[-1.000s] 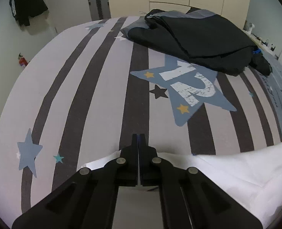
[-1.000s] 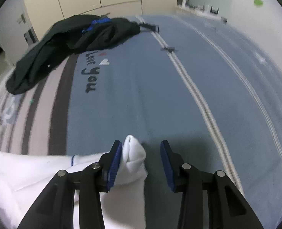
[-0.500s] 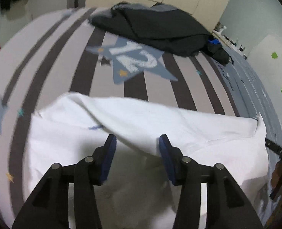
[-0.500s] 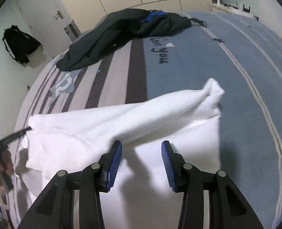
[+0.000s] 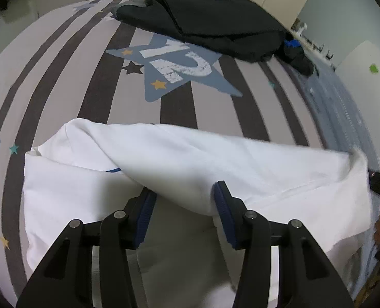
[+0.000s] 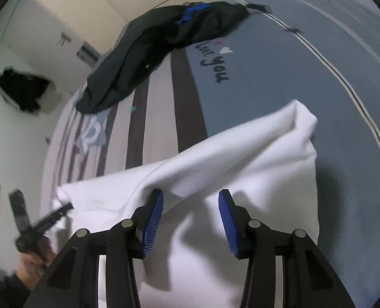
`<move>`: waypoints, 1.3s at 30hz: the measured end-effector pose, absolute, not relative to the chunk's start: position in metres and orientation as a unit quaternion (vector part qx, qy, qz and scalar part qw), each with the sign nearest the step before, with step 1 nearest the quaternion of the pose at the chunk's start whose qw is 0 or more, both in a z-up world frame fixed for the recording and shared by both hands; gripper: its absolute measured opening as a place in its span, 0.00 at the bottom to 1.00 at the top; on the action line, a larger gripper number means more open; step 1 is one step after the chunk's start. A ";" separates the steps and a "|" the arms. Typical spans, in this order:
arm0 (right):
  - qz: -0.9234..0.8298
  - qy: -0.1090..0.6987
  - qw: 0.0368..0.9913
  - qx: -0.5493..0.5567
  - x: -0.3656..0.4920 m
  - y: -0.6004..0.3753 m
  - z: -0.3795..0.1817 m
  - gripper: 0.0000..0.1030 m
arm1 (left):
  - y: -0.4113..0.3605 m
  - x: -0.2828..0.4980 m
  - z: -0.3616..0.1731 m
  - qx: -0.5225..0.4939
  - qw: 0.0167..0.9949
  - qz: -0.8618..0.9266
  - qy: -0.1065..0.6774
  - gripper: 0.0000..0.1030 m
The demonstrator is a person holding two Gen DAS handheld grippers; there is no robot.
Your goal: Fold clothes
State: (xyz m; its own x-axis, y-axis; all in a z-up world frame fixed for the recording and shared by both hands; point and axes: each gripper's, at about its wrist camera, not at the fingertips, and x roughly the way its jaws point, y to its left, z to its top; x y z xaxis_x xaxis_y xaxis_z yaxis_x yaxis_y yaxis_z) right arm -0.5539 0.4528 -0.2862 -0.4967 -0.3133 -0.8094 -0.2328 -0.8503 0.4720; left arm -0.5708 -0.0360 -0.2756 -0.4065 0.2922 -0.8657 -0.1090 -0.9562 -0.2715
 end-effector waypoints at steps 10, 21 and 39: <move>-0.825 -0.274 0.035 0.492 -0.557 0.441 -0.262 0.46 | -0.030 -0.575 -0.286 -0.534 0.105 0.836 -0.065 0.43; -0.863 -0.218 0.035 0.453 -0.582 0.408 -0.292 0.05 | -0.027 -0.590 -0.272 -0.480 0.085 0.873 -0.012 0.01; -0.863 -0.238 0.036 0.445 -0.568 0.445 -0.295 0.37 | -0.051 -0.585 -0.261 -0.474 0.102 0.872 -0.064 0.47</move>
